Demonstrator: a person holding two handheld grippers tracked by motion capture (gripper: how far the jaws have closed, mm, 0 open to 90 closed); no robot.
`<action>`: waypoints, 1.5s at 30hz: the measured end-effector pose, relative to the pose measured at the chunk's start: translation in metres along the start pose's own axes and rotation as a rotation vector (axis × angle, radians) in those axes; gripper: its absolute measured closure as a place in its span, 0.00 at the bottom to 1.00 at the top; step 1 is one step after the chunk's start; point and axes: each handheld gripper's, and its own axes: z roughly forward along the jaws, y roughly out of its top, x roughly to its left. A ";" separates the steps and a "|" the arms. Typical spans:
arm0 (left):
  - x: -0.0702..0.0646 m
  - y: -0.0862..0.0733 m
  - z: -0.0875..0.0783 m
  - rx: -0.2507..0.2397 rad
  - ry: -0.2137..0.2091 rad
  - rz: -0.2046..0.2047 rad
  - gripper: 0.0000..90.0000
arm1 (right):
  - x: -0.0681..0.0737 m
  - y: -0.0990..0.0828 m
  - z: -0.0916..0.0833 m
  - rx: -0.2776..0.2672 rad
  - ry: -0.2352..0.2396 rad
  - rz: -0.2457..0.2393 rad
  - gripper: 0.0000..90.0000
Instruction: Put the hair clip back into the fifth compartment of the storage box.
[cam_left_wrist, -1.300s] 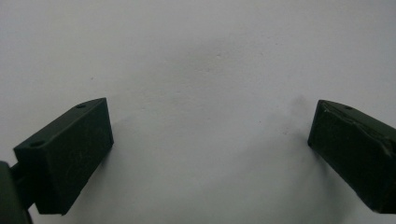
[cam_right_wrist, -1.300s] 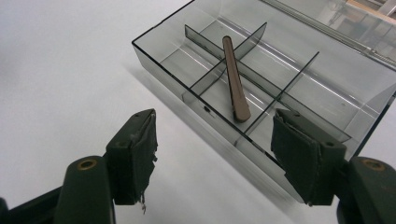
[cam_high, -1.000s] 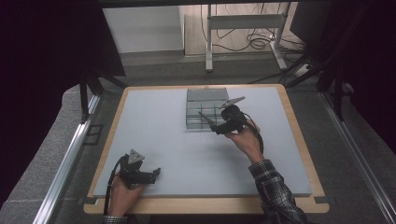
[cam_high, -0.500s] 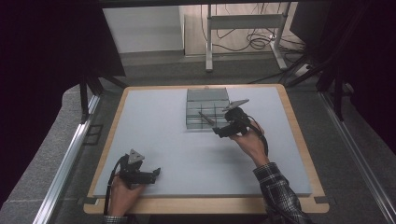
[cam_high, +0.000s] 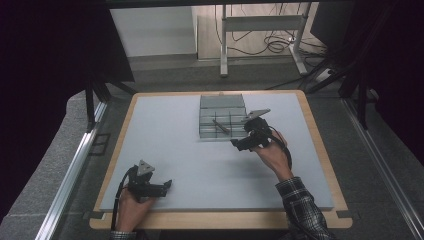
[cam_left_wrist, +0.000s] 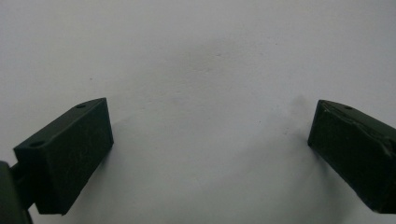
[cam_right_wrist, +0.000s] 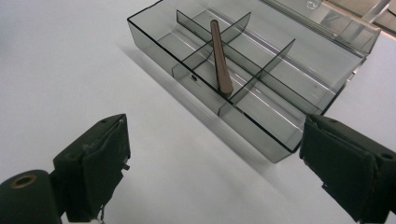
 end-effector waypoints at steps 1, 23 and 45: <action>0.000 0.000 0.000 0.000 0.000 0.000 0.00 | 0.000 -0.001 -0.001 0.000 0.001 0.002 0.09; 0.000 0.000 0.000 0.000 0.000 0.000 0.00 | -0.003 -0.022 -0.021 0.007 -0.014 0.017 0.06; 0.000 0.000 0.000 0.000 0.001 0.000 0.00 | -0.004 -0.048 -0.043 0.024 -0.045 0.040 0.05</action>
